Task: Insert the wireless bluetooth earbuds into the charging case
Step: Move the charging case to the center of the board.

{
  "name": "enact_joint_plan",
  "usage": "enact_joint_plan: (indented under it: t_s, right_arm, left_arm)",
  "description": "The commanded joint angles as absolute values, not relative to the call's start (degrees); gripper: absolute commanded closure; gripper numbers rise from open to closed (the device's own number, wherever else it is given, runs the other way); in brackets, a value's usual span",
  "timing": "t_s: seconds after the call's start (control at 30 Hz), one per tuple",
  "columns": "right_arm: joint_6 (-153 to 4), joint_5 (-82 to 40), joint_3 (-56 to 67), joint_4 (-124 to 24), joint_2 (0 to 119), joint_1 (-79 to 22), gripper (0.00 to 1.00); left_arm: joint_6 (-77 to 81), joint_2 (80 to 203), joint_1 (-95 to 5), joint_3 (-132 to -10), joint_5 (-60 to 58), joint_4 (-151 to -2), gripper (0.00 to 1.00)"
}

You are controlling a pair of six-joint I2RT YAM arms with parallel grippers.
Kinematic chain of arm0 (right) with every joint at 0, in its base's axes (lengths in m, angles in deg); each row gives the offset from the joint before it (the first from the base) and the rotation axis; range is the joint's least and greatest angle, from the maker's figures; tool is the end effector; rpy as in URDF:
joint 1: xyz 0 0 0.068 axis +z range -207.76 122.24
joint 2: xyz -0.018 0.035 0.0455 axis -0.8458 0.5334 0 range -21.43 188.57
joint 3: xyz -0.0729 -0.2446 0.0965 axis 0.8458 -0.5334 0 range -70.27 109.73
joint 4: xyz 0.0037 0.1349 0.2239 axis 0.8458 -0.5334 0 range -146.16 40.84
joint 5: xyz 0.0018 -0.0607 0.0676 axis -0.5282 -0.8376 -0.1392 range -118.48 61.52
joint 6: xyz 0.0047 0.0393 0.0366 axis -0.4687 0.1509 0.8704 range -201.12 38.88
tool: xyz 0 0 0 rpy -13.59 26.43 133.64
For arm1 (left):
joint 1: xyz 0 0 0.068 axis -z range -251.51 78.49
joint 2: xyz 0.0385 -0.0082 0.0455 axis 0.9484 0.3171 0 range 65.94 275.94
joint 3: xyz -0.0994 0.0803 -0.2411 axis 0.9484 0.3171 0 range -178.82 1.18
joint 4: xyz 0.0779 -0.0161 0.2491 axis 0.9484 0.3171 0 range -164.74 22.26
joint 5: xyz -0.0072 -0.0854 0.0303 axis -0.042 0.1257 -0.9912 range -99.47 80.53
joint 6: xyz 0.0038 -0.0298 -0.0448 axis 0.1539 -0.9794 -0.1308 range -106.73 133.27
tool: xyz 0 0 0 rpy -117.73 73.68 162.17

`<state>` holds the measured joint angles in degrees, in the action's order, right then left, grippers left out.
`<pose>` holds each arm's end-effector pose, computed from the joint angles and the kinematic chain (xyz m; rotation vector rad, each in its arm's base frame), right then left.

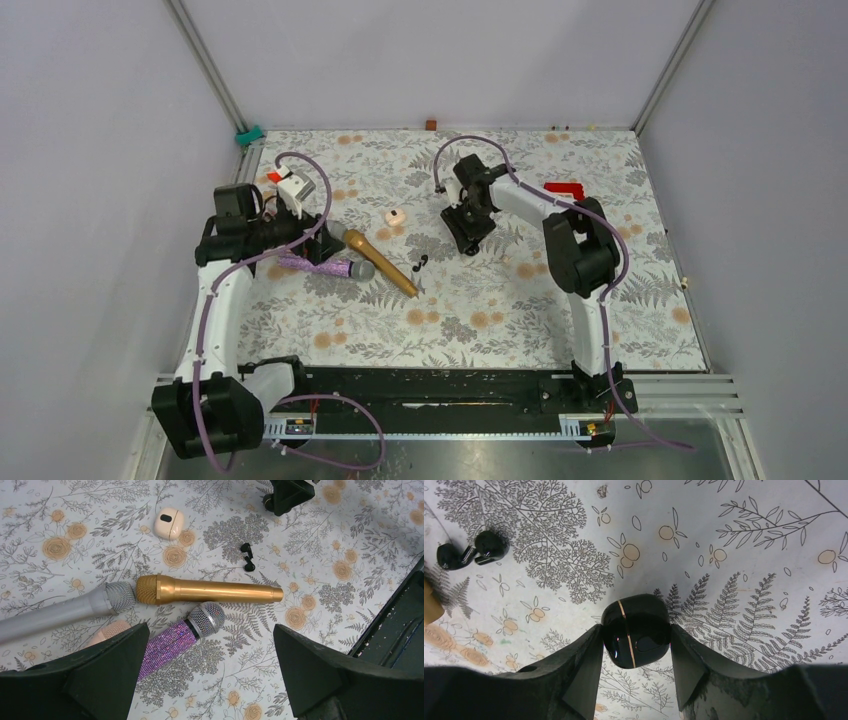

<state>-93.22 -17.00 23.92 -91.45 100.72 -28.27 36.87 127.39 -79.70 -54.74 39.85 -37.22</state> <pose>0.3810 0.2237 0.1727 -1.0438 2.6096 0.3532 0.2162 0.0038 0.3152 0.6827 1.9846 -0.6640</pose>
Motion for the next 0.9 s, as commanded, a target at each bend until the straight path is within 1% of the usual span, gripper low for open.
enact_joint_plan:
  t_s: [0.0,0.1,0.13,0.33,0.37,0.43,0.57,0.7,0.8,0.87]
  right_arm:
    - [-89.97,-19.95,22.88,-88.47,98.67,-26.55,0.47]
    - [-88.16,-20.45,23.01,-88.46,98.55,-26.22,0.45]
    - [-87.73,-20.48,23.13,-88.5,98.42,-26.21,0.43]
    - [-88.21,-16.13,24.35,-89.27,95.6,-26.21,0.15]
    - [-88.06,-15.79,24.8,-89.33,94.8,-26.21,0.13]
    - [-87.66,-14.79,26.22,-89.58,93.41,-26.21,0.1]
    - [-84.93,-11.28,31.95,-89.49,94.48,-26.0,0.1]
    - [-81.73,-12.17,41.34,-91.1,100.23,-23.9,0.1]
    - [-78.63,-16.45,51.98,-94.14,106.69,-21.36,0.1]
    - [-77.58,-18.96,56.84,-95.55,111.03,-19.41,0.1]
  left_arm:
    - [37.1,124.24,-79.51,-51.66,40.71,-41.08,0.02]
    - [37.85,122.99,-79.51,-50.82,39.85,-40.88,0.01]
    - [37.87,122.8,-79.58,-50.92,39.67,-40.69,0.01]
    - [37.83,124.09,-79.6,-51.48,39.42,-39.9,0.02]
    - [38.02,124.33,-79.6,-51.66,39.55,-39.56,0.02]
    - [38.23,124.55,-79.6,-51.81,39.29,-39.49,0.01]
    - [38.77,124.24,-80.13,-51.16,39.25,-39.46,0.01]
    - [39.01,123.77,-81.45,-50.77,39.62,-39.64,0.01]
    - [38.94,123.98,-81.82,-50.46,39.92,-40.12,0.01]
    - [38.92,124.42,-81.78,-50.5,40.04,-40.18,0.02]
